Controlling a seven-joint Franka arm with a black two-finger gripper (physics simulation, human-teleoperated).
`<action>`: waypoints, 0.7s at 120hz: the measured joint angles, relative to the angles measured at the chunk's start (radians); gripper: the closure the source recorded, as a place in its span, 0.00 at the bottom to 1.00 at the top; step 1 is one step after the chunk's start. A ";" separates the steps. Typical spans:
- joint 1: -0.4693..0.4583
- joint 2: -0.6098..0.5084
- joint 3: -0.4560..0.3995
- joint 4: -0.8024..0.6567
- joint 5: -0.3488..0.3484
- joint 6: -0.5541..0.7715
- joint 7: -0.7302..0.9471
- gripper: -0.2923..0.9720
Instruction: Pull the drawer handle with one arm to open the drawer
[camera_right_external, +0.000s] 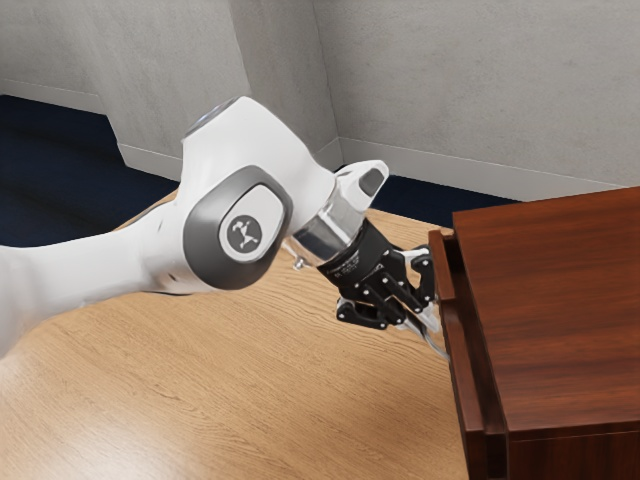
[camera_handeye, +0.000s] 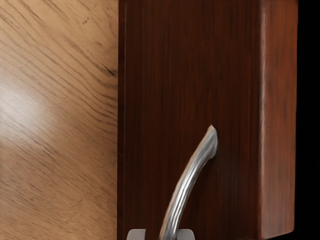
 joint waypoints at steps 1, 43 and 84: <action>0.001 -0.001 0.000 -0.001 0.000 0.000 0.000 0.79; 0.014 -0.020 -0.001 -0.022 0.000 -0.002 0.005 0.80; 0.015 -0.053 -0.002 -0.053 0.001 -0.003 0.009 0.80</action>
